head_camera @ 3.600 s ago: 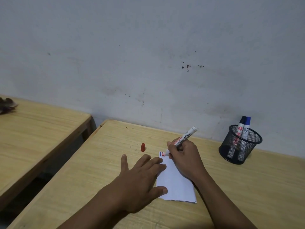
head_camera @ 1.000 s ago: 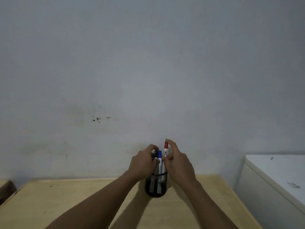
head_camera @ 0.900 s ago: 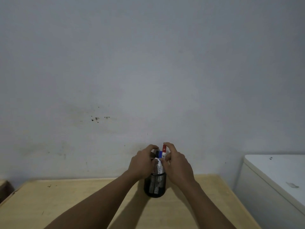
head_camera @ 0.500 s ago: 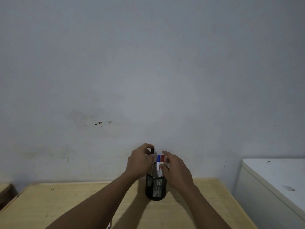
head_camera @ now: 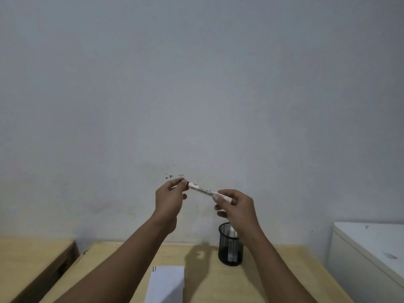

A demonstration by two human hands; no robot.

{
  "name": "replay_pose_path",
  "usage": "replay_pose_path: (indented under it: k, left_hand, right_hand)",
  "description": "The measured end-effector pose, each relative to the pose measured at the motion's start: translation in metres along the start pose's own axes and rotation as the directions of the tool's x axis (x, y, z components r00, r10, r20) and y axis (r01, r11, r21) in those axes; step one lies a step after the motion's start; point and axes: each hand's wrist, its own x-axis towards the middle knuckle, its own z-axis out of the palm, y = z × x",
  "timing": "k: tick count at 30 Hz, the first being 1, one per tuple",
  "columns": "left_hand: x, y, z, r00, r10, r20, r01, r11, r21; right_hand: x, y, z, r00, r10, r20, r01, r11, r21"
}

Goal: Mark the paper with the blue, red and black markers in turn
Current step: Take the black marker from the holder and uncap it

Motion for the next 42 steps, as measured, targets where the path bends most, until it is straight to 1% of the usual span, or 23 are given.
replay_pose_path:
  k: [2, 3, 4, 5, 7, 10, 15, 17, 20, 22, 23, 25, 26, 27, 28, 29, 30, 32, 34, 35, 39, 42]
  left_hand:
    - [-0.015, 0.004, -0.017, 0.997, -0.07, 0.018, 0.07, 0.998, 0.004]
    - [-0.022, 0.005, -0.023, 0.994, -0.103, 0.041, 0.102, 0.995, 0.013]
    - [-0.03, 0.006, -0.029, 0.989, -0.131, 0.068, 0.13, 0.991, 0.016]
    - [-0.036, 0.005, -0.034, 0.984, -0.152, 0.09, 0.152, 0.988, 0.011]
    - [-0.046, 0.005, -0.045, 0.977, -0.193, 0.091, 0.197, 0.98, -0.036]
    - [-0.051, 0.006, -0.061, 0.96, -0.276, 0.051, 0.28, 0.949, -0.147]
    - [-0.053, 0.013, -0.081, 0.958, -0.288, -0.01, 0.284, 0.949, -0.14]
    - [-0.051, 0.014, -0.089, 0.957, -0.287, -0.031, 0.281, 0.95, -0.139]
    - [-0.047, 0.011, -0.096, 0.958, -0.284, -0.046, 0.274, 0.949, -0.154]
    - [-0.039, 0.006, -0.106, 0.965, -0.244, -0.094, 0.229, 0.961, -0.153]
    - [-0.034, 0.001, -0.113, 0.973, -0.197, -0.124, 0.182, 0.976, -0.124]
    - [-0.025, -0.015, -0.13, 0.982, -0.082, -0.171, 0.081, 0.997, -0.015]
    - [-0.021, -0.027, -0.139, 0.984, -0.023, -0.179, 0.039, 0.995, 0.086]
    - [-0.017, -0.041, -0.149, 0.982, 0.033, -0.185, 0.01, 0.974, 0.227]
    - [-0.014, -0.055, -0.158, 0.98, 0.081, -0.184, -0.003, 0.922, 0.387]
    - [-0.012, -0.067, -0.165, 0.978, 0.116, -0.176, -0.004, 0.845, 0.535]
    - [-0.01, -0.079, -0.172, 0.977, 0.142, -0.159, -0.005, 0.761, 0.649]
    - [-0.008, -0.101, -0.184, 0.982, 0.162, -0.1, -0.018, 0.601, 0.799]
    - [-0.007, -0.118, -0.193, 0.988, 0.151, -0.042, -0.034, 0.469, 0.882]
    - [-0.008, -0.125, -0.195, 0.989, 0.145, -0.023, -0.043, 0.433, 0.9]
    - [-0.006, -0.143, -0.196, 0.995, 0.102, 0.001, -0.039, 0.371, 0.928]
    - [-0.004, -0.145, -0.196, 0.997, 0.074, 0.013, -0.039, 0.359, 0.932]
  right_hand:
    - [-0.014, -0.012, 0.017, 0.996, 0.088, 0.001, -0.084, 0.949, 0.303]
    - [-0.02, -0.016, 0.027, 0.992, 0.12, 0.025, -0.12, 0.912, 0.393]
    - [-0.027, -0.019, 0.037, 0.988, 0.142, 0.055, -0.151, 0.885, 0.441]
    - [-0.033, -0.022, 0.048, 0.985, 0.152, 0.083, -0.173, 0.874, 0.453]
    - [-0.044, -0.024, 0.066, 0.981, 0.151, 0.119, -0.189, 0.879, 0.437]
    - [-0.057, -0.026, 0.084, 0.982, 0.136, 0.128, -0.18, 0.874, 0.452]
    - [-0.07, -0.026, 0.103, 0.984, 0.11, 0.14, -0.164, 0.871, 0.463]
    - [-0.073, -0.027, 0.107, 0.985, 0.085, 0.151, -0.14, 0.902, 0.408]
    - [-0.077, -0.026, 0.11, 0.984, 0.012, 0.18, -0.058, 0.965, 0.257]
    - [-0.078, -0.023, 0.108, 0.979, -0.018, 0.203, -0.021, 0.982, 0.19]
    - [-0.078, -0.021, 0.107, 0.979, -0.019, 0.203, -0.017, 0.985, 0.174]
    - [-0.079, -0.013, 0.104, 0.982, -0.004, 0.19, -0.028, 0.986, 0.163]
    - [-0.079, -0.007, 0.102, 0.983, 0.011, 0.185, -0.042, 0.985, 0.165]
    - [-0.08, -0.001, 0.1, 0.983, 0.031, 0.179, -0.061, 0.985, 0.164]
    - [-0.081, 0.006, 0.099, 0.983, 0.051, 0.175, -0.079, 0.984, 0.159]
    - [-0.082, 0.014, 0.097, 0.983, 0.067, 0.173, -0.093, 0.984, 0.151]
    - [-0.082, 0.021, 0.095, 0.982, 0.079, 0.173, -0.105, 0.984, 0.142]
    - [-0.082, 0.034, 0.093, 0.981, 0.1, 0.165, -0.121, 0.985, 0.126]
    - [-0.082, 0.044, 0.091, 0.98, 0.12, 0.161, -0.141, 0.983, 0.121]
    - [-0.083, 0.049, 0.091, 0.978, 0.131, 0.16, -0.152, 0.98, 0.125]
    - [-0.079, 0.063, 0.089, 0.976, 0.153, 0.156, -0.173, 0.977, 0.124]
    - [-0.075, 0.072, 0.089, 0.973, 0.17, 0.153, -0.184, 0.979, 0.085]
